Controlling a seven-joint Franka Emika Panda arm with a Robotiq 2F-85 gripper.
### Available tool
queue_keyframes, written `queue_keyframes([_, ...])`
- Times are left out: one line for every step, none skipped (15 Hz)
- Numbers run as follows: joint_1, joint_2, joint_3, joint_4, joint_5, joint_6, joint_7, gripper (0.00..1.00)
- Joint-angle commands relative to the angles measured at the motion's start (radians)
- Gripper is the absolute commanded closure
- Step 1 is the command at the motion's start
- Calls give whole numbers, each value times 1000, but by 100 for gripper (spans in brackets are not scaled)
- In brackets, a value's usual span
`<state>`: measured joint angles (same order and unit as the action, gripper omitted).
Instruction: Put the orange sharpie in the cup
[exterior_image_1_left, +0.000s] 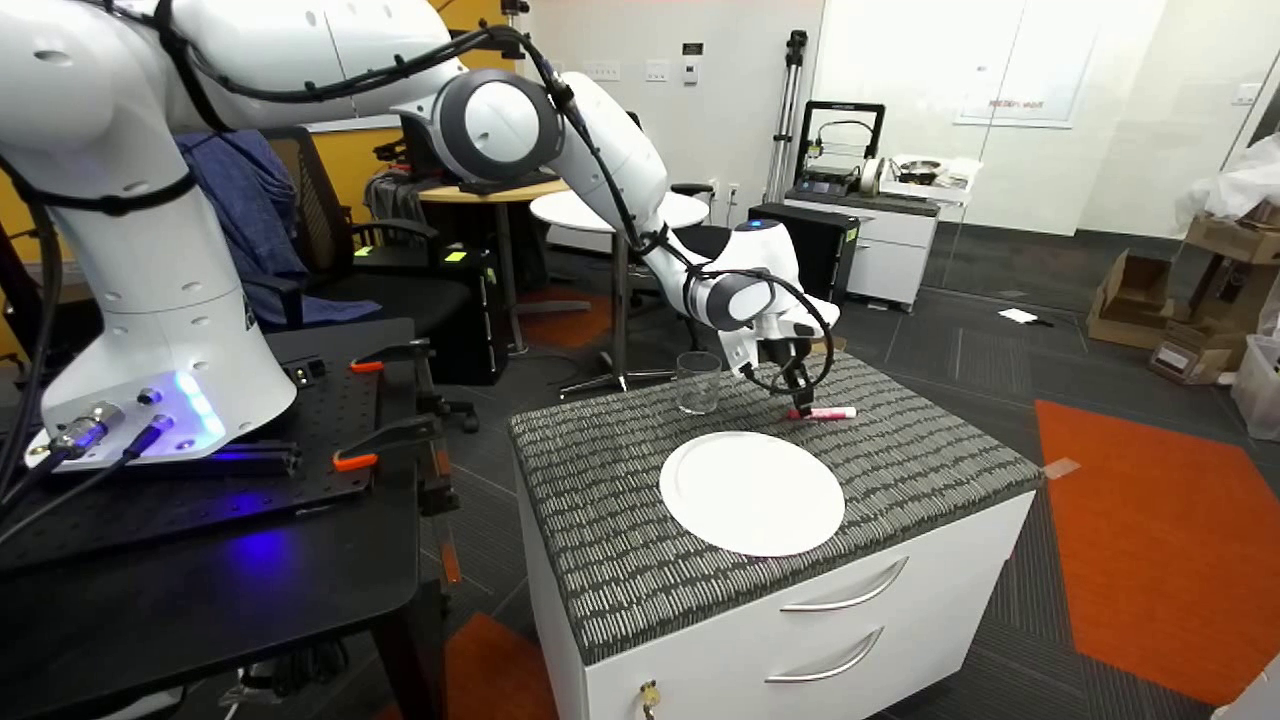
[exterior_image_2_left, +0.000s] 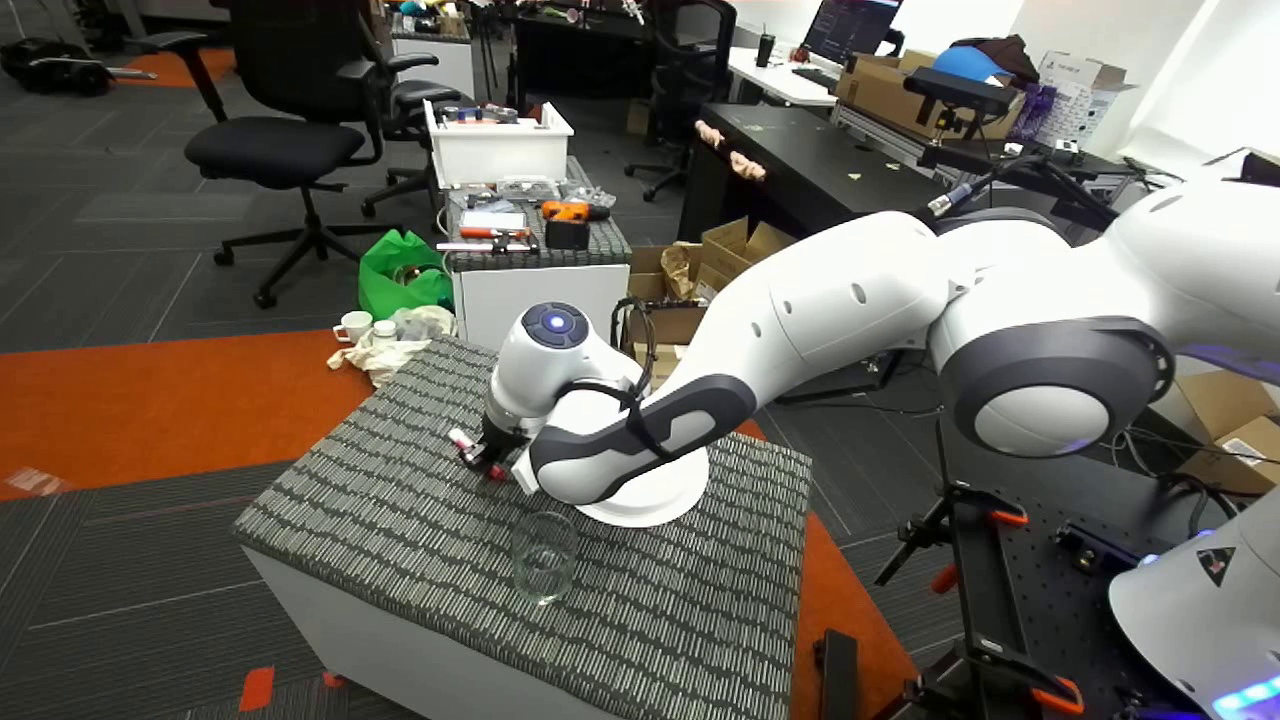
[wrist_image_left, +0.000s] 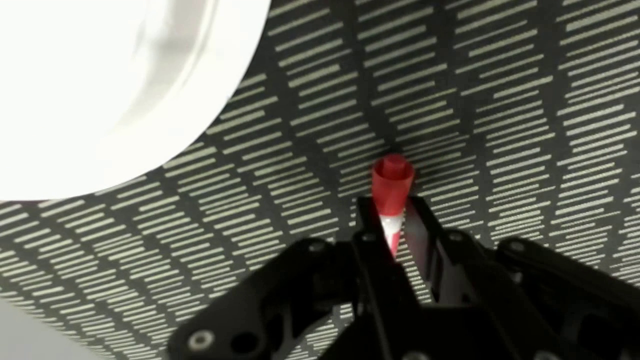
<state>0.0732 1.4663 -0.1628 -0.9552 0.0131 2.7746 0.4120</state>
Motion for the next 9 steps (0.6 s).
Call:
queue_keyframes([-16,0,25,28,10,-44,-48,81])
queue_keyframes([-17,0,26,29,10,-49,-50,82])
queue_keyframes([-18,0,28,30,10,-52,-52,86])
queue_keyframes([-19,0,30,31,10,-54,-54,95])
queue_keyframes([-20,0,32,32,9,-56,-63,98])
queue_keyframes([-18,0,31,32,8,-53,-65,100])
queue_keyframes([-15,0,28,32,6,-53,-64,100])
queue_keyframes([-12,0,21,32,4,-51,-63,100])
queue_keyframes([-12,0,19,33,5,-53,-61,100])
